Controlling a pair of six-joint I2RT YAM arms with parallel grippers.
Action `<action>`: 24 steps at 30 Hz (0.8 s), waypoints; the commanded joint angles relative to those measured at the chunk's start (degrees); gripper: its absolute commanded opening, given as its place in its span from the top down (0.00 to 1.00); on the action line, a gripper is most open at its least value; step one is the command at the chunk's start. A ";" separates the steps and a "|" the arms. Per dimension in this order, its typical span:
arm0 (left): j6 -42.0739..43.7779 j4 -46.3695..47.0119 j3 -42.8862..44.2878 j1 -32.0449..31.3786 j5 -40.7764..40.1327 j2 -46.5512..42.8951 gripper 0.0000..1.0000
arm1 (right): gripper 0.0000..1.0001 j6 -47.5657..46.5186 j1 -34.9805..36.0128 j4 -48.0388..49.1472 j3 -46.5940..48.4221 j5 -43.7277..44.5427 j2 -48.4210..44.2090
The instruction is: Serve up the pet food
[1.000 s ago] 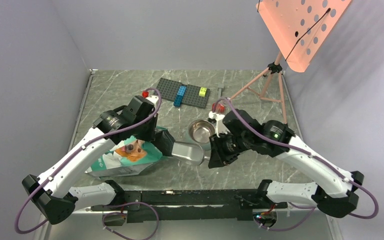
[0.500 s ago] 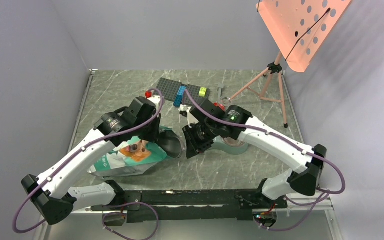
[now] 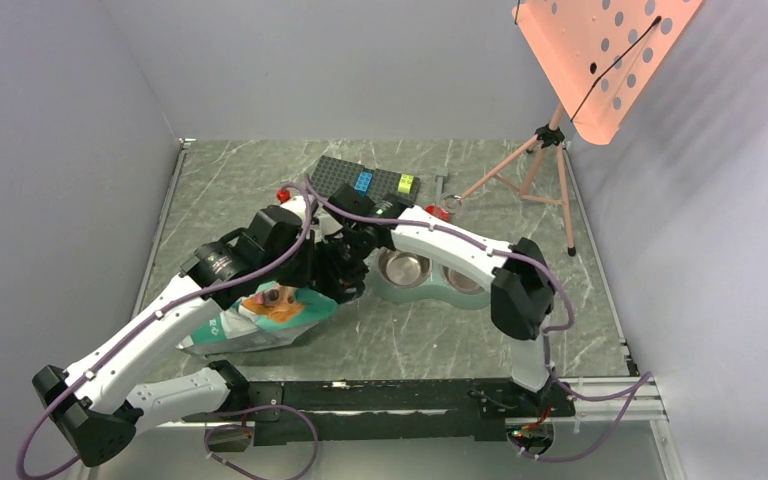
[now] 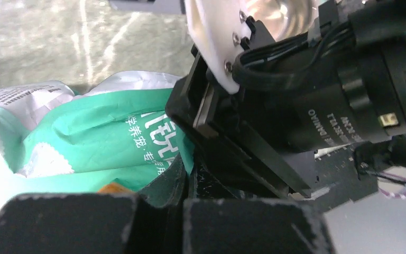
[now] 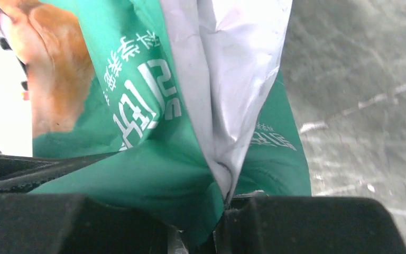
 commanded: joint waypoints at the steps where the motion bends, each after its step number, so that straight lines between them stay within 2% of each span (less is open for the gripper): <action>1: -4.93 13.54 3.20 -1.50 9.42 -4.35 1.00 | 1.00 4.82 -0.21 24.86 4.32 -3.55 7.27; 6: -4.55 9.12 6.58 -1.43 7.94 -4.74 1.00 | 1.00 13.20 -1.32 44.68 -8.64 -7.44 -0.62; 11: -2.79 8.10 4.47 -1.46 -1.63 -12.81 1.00 | 1.00 16.67 -2.19 54.61 -18.38 -11.23 -6.23; 14: -1.13 5.82 4.48 -1.42 -7.33 -15.77 1.00 | 1.00 17.29 -2.21 53.96 -22.15 -12.38 -10.02; 17: -0.42 1.62 5.15 -1.43 -8.61 -15.86 1.00 | 1.00 21.89 -1.68 58.18 -23.63 -11.54 -10.16; 19: -0.82 1.57 4.10 -1.42 -9.38 -16.48 1.00 | 1.00 19.11 -1.24 48.37 -18.51 -10.43 -8.32; 21: -0.73 3.33 2.48 -1.42 -9.24 -17.73 1.00 | 1.00 15.45 -0.17 41.58 -19.82 -7.61 -11.95; 24: -0.33 3.29 2.97 -1.42 -8.58 -18.07 1.00 | 1.00 19.60 -0.87 48.58 -29.14 -6.51 -18.78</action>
